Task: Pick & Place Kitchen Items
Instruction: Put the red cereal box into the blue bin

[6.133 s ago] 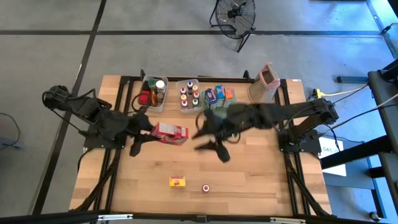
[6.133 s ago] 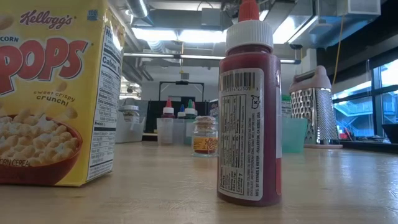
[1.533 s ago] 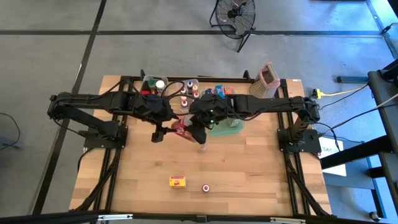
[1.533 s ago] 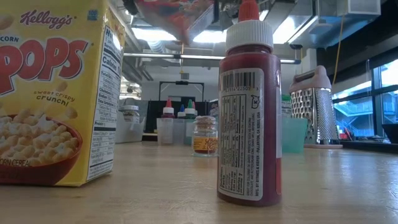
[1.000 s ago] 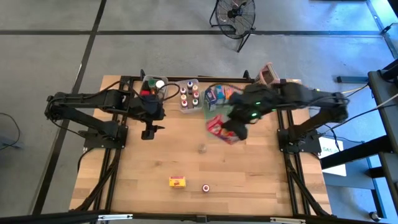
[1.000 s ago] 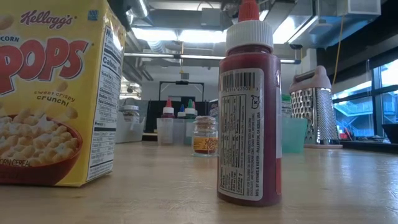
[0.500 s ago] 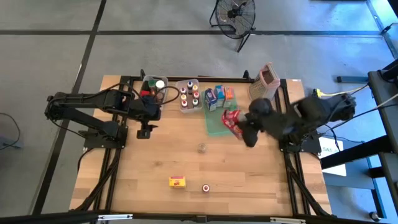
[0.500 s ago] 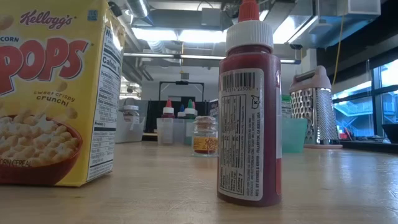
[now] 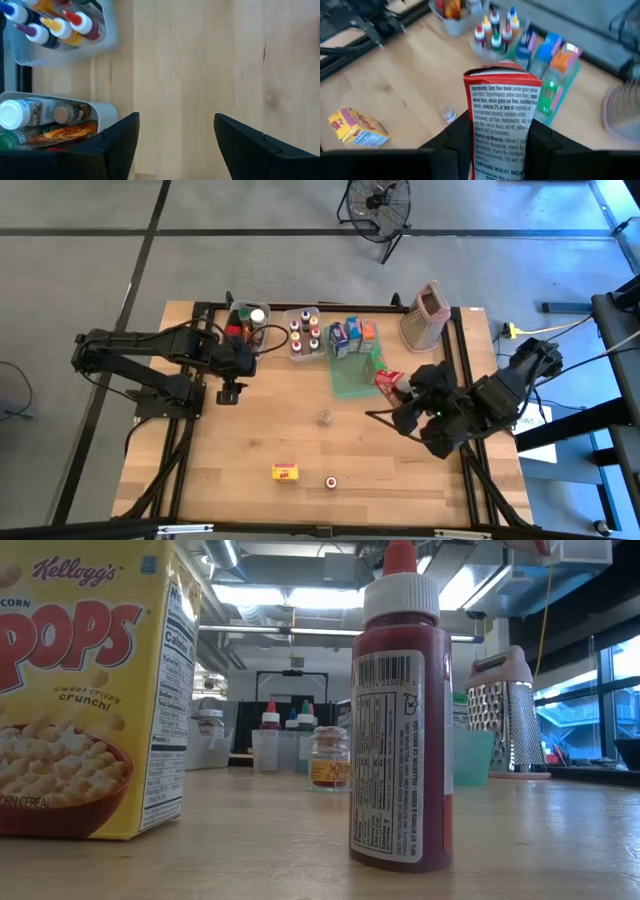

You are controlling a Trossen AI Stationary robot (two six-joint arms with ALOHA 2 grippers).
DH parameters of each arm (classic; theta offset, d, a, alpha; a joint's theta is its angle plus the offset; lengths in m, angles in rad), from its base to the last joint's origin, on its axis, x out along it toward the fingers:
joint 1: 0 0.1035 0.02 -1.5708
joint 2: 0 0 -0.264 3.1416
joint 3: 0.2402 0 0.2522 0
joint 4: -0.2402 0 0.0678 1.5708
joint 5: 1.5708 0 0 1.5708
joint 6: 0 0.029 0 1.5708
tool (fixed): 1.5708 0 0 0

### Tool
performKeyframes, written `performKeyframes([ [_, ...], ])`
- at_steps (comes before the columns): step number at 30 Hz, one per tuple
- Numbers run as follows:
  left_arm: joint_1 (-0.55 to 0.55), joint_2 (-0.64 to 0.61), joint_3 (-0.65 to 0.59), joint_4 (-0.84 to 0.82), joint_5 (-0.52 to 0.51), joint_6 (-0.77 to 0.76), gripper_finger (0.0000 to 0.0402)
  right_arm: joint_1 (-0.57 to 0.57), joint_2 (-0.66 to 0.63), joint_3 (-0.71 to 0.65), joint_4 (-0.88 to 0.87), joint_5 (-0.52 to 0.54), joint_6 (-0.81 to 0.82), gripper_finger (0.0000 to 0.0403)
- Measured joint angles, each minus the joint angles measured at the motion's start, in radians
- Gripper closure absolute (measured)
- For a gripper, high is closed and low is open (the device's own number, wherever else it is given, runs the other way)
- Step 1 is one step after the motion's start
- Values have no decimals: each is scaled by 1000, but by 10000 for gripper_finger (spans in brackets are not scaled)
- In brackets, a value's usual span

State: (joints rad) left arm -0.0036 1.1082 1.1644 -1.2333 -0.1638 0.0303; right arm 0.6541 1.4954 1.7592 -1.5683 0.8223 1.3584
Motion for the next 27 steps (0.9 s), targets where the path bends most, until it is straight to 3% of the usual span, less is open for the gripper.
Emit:
performKeyframes([
  [6,0,0,-74,4,0,-29,150,11,-17,-53,-2,146,11,277],
  [14,0,0,-105,5,6,-38,151,-49,-17,-278,51,321,181,277],
  [21,59,-39,-92,2,-33,-18,151,-146,-15,-512,336,415,200,277],
  [27,134,-46,-92,4,3,30,151,-231,-16,-619,684,442,-70,277],
])
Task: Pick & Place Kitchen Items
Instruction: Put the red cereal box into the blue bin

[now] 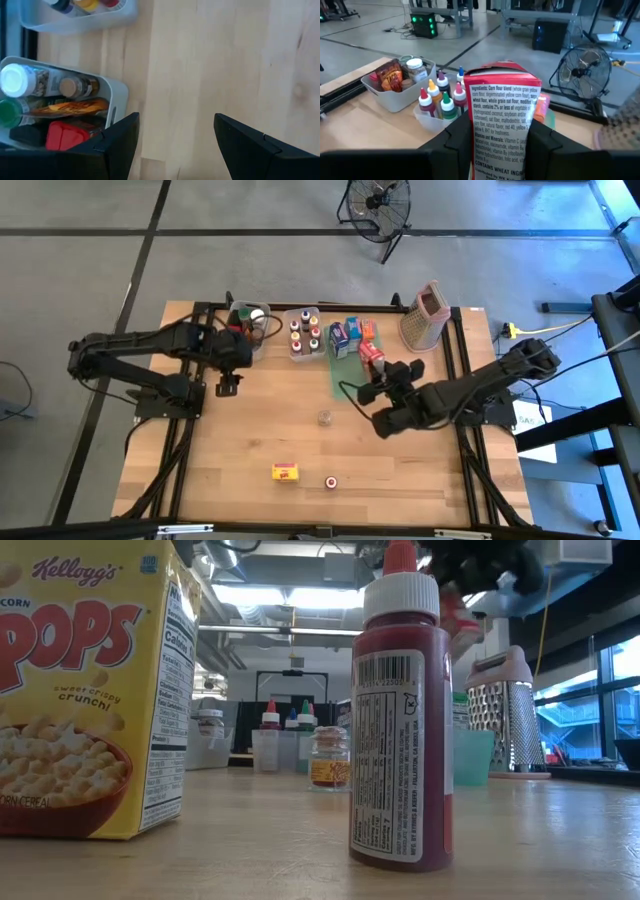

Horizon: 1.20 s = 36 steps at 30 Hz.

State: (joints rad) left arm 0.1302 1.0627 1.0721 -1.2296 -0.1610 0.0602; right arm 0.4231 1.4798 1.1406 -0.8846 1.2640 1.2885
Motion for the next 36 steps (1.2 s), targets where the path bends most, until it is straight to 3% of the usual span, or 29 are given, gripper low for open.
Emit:
performKeyframes([
  [5,38,10,0,15,24,42,151,-68,0,-92,271,-4,-233,277],
  [20,104,27,-2,92,78,58,151,-195,35,-364,1041,-127,-650,277],
  [29,108,73,-5,93,119,121,151,-201,139,-385,1104,-141,-676,277],
  [36,108,77,-5,54,106,126,151,-221,228,-385,1117,-83,-642,277],
])
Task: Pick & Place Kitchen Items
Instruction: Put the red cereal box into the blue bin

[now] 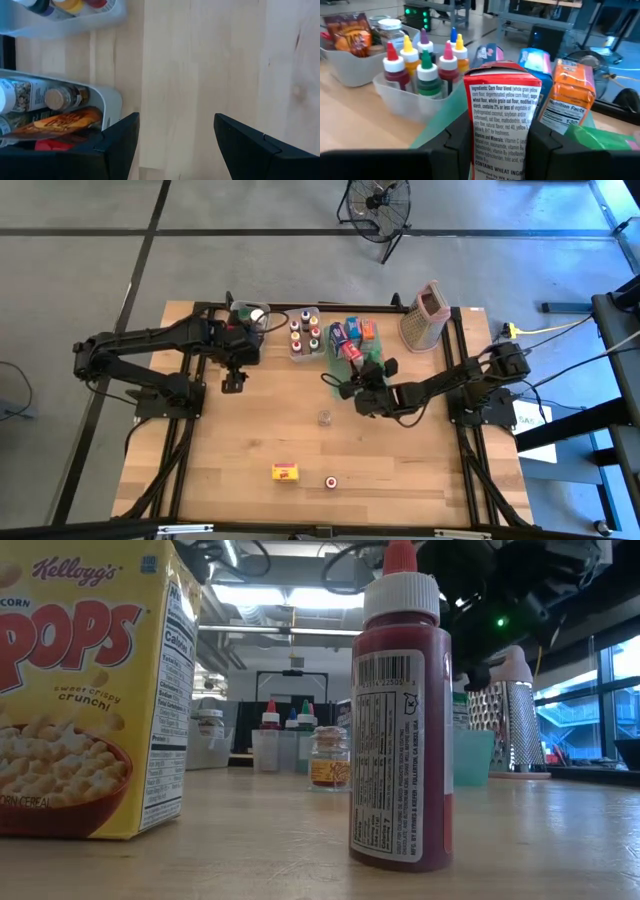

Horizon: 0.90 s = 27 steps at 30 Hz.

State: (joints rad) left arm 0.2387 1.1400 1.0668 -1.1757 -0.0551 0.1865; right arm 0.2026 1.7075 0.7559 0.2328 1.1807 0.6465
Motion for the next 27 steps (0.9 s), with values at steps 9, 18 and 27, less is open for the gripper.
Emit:
performKeyframes([
  [9,47,0,0,-11,-4,0,151,-29,4,1,-44,3,10,277],
  [18,59,15,0,-3,-4,4,151,-52,4,1,-104,-15,67,276],
  [27,59,96,0,-7,56,9,151,-56,4,1,-103,-62,71,276],
])
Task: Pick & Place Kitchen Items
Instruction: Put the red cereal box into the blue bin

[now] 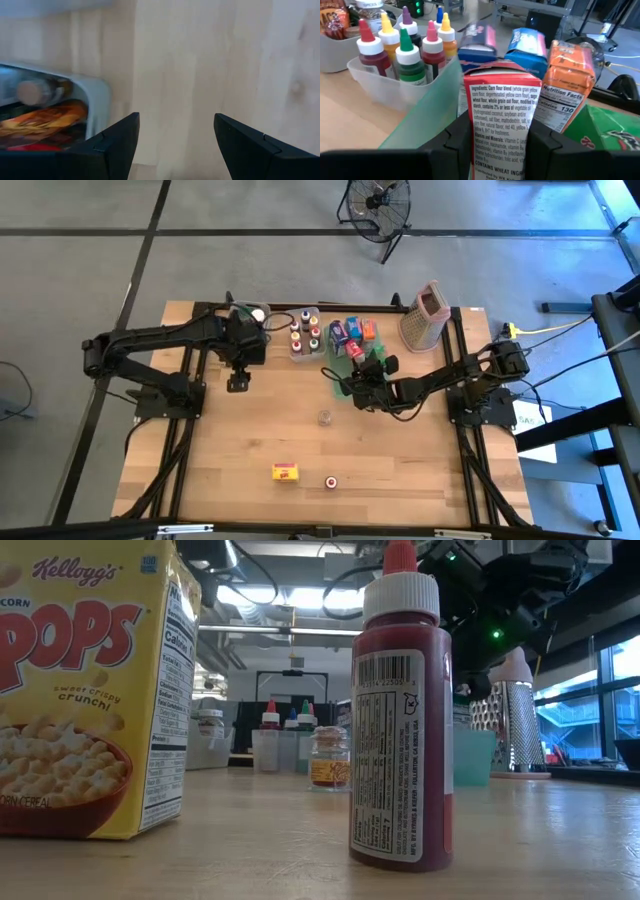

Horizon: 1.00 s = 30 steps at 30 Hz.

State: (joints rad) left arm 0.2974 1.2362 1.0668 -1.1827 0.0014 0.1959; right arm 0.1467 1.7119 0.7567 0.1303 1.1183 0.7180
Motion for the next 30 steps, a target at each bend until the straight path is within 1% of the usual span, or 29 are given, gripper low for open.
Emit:
performKeyframes([
  [2,0,9,0,-4,20,-6,151,0,0,0,1,-5,0,276],
  [6,0,7,0,-4,21,-7,151,0,0,0,8,-5,0,267],
  [13,0,5,0,-3,19,-7,151,0,-1,0,10,-5,0,206],
  [16,0,2,0,-11,19,-7,151,0,-1,0,8,-5,0,189],
  [20,3,-10,0,-17,17,-7,151,0,-1,0,8,-4,0,184],
  [24,31,-23,0,-21,15,-4,151,3,-1,11,8,-4,-1,183],
  [30,60,-27,0,-26,16,9,151,19,-1,49,8,0,-74,183],
])
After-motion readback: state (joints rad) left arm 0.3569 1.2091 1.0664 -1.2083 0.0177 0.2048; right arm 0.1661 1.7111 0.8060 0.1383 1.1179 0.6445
